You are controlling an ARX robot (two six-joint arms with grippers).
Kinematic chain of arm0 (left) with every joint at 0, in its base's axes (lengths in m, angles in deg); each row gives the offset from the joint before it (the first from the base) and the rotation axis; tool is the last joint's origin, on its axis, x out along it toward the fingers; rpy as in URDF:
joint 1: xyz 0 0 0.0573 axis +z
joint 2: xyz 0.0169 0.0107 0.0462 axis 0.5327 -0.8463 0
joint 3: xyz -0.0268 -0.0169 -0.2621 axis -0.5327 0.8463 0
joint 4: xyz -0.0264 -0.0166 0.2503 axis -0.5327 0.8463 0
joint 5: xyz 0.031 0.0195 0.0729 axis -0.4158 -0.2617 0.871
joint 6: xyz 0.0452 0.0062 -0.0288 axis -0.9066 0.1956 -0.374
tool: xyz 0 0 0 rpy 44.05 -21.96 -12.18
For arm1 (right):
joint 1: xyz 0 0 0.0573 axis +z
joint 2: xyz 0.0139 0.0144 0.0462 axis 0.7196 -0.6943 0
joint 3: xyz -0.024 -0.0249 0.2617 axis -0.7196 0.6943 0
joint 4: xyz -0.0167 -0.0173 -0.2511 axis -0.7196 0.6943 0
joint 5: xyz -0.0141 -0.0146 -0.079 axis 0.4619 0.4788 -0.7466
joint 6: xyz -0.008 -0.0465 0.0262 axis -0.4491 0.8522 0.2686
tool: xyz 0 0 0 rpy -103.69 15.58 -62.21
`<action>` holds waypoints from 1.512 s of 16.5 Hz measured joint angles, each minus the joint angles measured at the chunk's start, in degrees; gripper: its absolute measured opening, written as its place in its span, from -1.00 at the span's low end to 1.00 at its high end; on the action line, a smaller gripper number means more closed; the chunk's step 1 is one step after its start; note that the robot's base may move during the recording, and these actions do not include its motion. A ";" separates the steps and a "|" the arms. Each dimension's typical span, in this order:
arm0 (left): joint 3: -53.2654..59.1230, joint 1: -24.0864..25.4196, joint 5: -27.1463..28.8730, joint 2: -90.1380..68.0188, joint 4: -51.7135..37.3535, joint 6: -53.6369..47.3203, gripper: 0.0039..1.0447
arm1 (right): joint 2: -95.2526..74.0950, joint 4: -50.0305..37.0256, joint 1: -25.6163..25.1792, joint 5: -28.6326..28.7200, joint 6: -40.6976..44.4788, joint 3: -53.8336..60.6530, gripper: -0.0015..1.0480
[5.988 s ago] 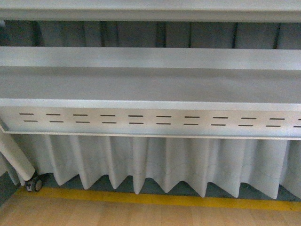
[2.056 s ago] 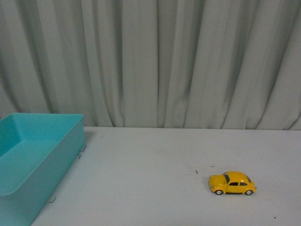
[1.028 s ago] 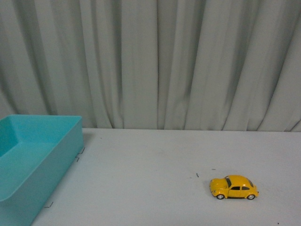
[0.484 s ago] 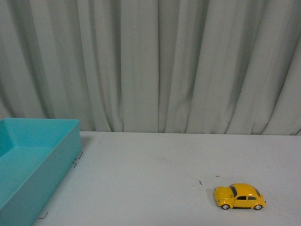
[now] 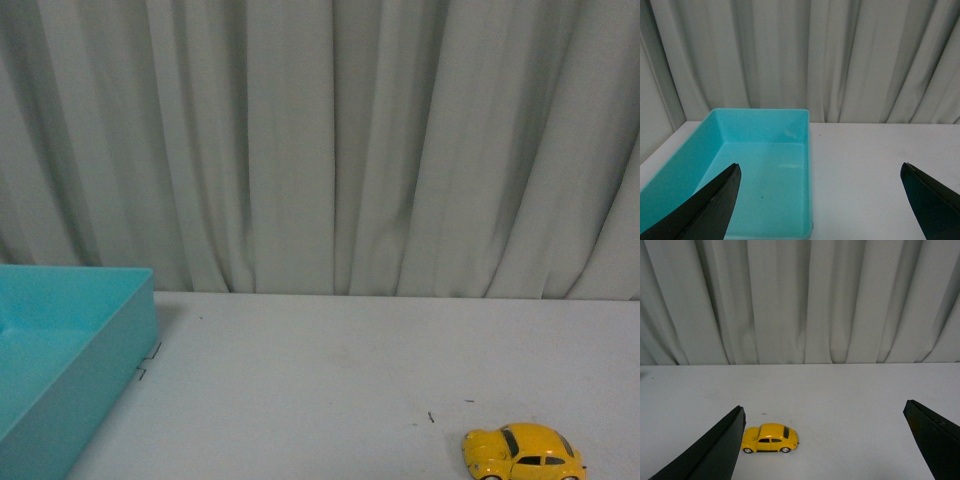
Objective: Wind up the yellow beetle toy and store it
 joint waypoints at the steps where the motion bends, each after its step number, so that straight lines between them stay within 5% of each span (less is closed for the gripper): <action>1: 0.00 0.00 0.00 0.00 0.00 0.00 0.88 | 0.00 0.00 0.00 0.00 0.00 0.00 0.87; 25: 0.00 0.00 0.00 0.00 0.07 0.00 0.88 | 0.00 0.02 0.00 0.00 0.00 0.00 0.87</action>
